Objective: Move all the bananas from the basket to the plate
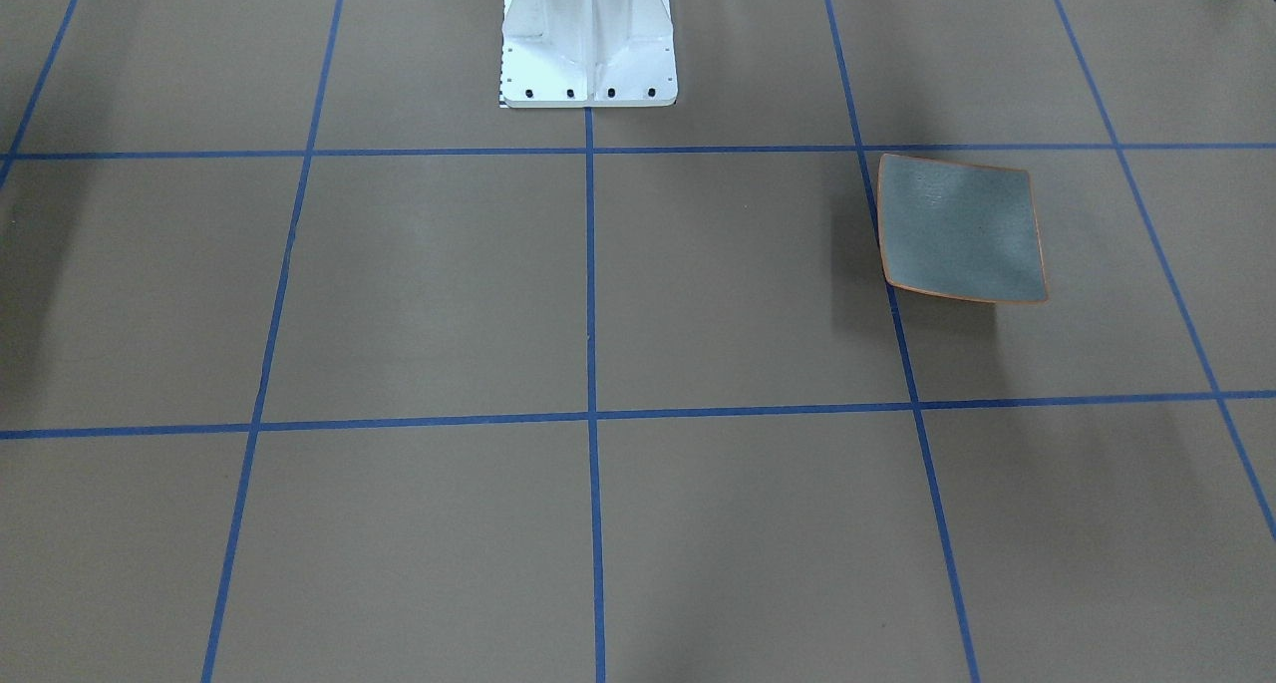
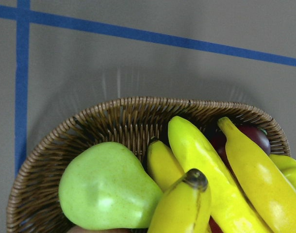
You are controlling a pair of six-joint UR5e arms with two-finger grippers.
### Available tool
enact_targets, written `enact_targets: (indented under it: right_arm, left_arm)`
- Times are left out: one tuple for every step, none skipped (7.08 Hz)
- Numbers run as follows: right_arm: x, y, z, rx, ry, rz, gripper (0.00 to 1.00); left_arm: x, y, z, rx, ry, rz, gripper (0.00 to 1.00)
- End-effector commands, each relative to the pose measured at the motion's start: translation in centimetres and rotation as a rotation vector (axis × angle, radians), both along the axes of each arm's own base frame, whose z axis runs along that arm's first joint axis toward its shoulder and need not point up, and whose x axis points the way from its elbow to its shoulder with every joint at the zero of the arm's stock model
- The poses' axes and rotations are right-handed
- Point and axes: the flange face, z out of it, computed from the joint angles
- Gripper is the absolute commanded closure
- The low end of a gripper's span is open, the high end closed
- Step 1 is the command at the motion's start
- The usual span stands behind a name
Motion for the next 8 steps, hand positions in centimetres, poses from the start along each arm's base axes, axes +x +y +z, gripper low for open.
enact_targets:
  right_arm:
    - [-0.2, 0.5, 0.8, -0.014, 0.001, -0.011, 0.11]
    - [-0.2, 0.5, 0.9, -0.015, 0.001, -0.011, 0.15]
    - [-0.2, 0.5, 1.0, -0.018, 0.002, -0.011, 0.15]
    - [-0.2, 0.6, 1.1, -0.02, 0.002, -0.011, 0.15]
    - [-0.2, 0.6, 1.2, -0.021, 0.001, -0.011, 0.17]
    - [-0.2, 0.5, 1.3, -0.011, 0.0, -0.009, 0.23]
    - [-0.2, 0.5, 2.3, 0.001, -0.004, -0.008, 0.24]
    - [-0.2, 0.5, 2.6, 0.006, -0.007, -0.006, 0.26]
  left_arm:
    - [0.0, -0.1, -0.1, 0.005, -0.001, 0.001, 0.0]
    - [0.0, -0.1, -0.1, 0.005, 0.0, 0.001, 0.0]
    - [0.0, -0.1, -0.1, 0.005, 0.0, 0.001, 0.0]
    - [0.0, -0.1, -0.1, 0.005, -0.001, 0.001, 0.0]
    - [0.0, -0.1, -0.1, 0.005, 0.0, 0.001, 0.0]
    - [0.0, -0.1, -0.2, 0.007, 0.0, 0.002, 0.0]
    - [0.0, -0.1, -0.2, 0.007, -0.002, 0.002, 0.0]
    - [0.0, -0.1, -0.2, 0.007, 0.0, 0.002, 0.0]
